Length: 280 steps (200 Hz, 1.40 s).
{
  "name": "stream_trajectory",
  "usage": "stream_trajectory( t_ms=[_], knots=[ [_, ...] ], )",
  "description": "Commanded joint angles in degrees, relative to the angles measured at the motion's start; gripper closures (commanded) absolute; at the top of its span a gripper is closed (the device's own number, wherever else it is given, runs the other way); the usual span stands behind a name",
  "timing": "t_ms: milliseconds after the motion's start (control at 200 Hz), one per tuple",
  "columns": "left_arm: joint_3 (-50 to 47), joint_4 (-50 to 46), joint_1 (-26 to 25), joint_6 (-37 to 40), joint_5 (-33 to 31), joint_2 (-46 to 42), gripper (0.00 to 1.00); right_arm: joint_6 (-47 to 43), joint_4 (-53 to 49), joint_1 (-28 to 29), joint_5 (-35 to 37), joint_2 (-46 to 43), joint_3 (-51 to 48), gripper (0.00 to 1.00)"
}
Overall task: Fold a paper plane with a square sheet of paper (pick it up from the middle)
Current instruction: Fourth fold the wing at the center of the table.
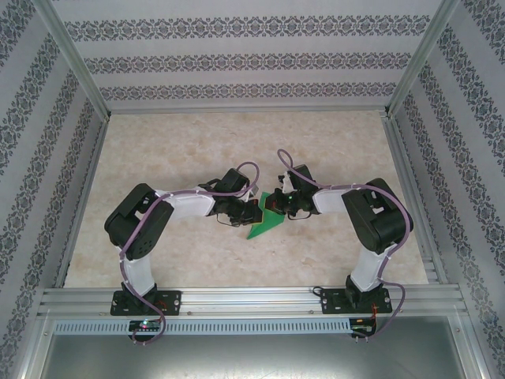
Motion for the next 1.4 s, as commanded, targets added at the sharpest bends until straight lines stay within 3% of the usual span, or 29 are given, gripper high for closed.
stream_trajectory(
  t_ms=[0, 759, 1394],
  knots=[
    [-1.00, 0.78, -0.60, -1.02, 1.36, 1.20, 0.93, -1.23, -3.72, 0.53, 0.27, 0.90, -0.73, 1.00],
    [-2.40, -3.82, -0.96, -0.66, -1.44, 2.46, 0.92, -0.97, -4.69, 0.58, 1.35, 2.23, -0.31, 1.00],
    [-5.98, -2.15, -2.27, -2.10, 0.49, -2.98, 0.86, -1.04, -4.84, 0.58, 1.45, 3.11, -0.21, 1.00]
  ],
)
